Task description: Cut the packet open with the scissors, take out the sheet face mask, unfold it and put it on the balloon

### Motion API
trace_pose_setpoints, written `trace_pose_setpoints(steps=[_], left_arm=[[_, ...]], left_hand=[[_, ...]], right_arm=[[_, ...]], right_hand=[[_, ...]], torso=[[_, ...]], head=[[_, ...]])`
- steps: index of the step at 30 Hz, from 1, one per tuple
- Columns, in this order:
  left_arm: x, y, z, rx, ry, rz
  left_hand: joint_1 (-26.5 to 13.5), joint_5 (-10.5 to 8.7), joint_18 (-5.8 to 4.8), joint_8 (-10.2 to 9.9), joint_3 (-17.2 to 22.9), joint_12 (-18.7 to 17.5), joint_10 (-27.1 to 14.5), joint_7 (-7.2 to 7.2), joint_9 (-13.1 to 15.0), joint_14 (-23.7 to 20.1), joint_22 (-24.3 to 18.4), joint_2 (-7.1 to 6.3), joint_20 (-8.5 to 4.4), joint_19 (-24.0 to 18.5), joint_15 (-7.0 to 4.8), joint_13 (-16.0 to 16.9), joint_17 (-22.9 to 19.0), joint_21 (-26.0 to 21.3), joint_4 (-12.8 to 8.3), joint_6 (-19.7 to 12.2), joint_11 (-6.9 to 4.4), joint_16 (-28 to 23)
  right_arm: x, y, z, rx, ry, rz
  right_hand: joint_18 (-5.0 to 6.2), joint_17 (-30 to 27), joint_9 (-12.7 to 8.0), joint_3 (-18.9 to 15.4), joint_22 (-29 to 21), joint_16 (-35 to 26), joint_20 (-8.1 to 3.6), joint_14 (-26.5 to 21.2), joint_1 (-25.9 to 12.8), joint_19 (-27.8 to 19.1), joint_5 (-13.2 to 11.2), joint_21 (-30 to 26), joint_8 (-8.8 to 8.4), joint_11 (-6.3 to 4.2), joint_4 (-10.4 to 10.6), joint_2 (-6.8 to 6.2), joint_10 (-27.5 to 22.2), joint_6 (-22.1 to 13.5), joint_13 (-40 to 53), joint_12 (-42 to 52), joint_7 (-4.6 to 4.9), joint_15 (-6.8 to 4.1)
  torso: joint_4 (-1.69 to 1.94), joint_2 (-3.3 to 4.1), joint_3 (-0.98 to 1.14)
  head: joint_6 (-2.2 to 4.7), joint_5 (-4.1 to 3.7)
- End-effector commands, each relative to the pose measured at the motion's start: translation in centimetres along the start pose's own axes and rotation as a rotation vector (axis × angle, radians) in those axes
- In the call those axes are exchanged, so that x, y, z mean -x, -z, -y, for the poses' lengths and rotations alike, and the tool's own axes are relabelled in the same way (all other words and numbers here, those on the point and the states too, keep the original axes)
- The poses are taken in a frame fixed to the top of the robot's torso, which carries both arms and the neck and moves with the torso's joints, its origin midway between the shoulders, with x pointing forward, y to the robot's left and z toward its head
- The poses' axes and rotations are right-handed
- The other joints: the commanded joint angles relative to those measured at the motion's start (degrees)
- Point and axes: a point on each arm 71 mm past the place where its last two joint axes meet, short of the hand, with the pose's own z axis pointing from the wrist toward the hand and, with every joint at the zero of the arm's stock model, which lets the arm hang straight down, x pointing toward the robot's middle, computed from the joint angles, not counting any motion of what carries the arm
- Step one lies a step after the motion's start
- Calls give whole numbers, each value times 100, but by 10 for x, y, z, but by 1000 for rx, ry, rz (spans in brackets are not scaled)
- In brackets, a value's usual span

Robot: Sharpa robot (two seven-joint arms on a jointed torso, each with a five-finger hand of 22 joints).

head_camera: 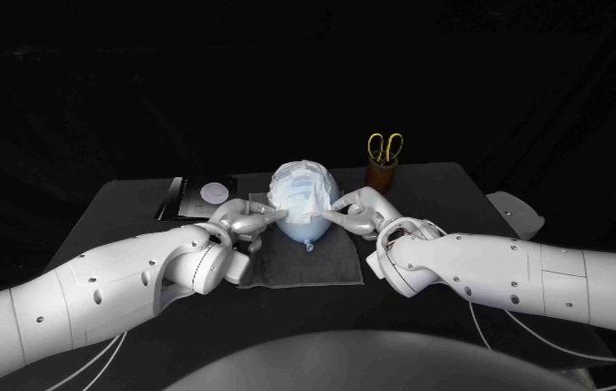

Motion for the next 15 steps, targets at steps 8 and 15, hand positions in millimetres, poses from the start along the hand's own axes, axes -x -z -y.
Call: trace_pose_setpoints(steps=[8, 15], left_arm=[[1, -2, 3, -4, 10, 51], [3, -3, 3, 8, 10, 74]], left_hand=[[60, -3, -87, -40, -38, 177, 338, -89, -74, 433, 167, 107, -64, 149, -112, 312, 948, 111, 143, 254, -85, 63], [34, -3, -89, -54, -60, 239, 501, -159, -104, 455, 166, 268, -114, 174, -169, 456, 1000, 109, 290, 415, -148, 74]], right_arm=[[1, -4, -2, -2, -8, 35], [1, -5, -3, -1, -12, 35]], right_hand=[[19, 1508, -6, -10, 1071, 33, -43, 587, 41, 229, -1, 6, -14, -45, 11, 26, 149, 35, 809, 43, -7, -38], [24, 1508, -12, -35, 1064, 33, -49, 587, 28, 224, -1, -20, -25, -43, 27, 8, 145, 32, 799, 25, -1, -40]], torso=[[5, 2, 2], [2, -4, -1]], head=[[0, 3], [0, 18]])
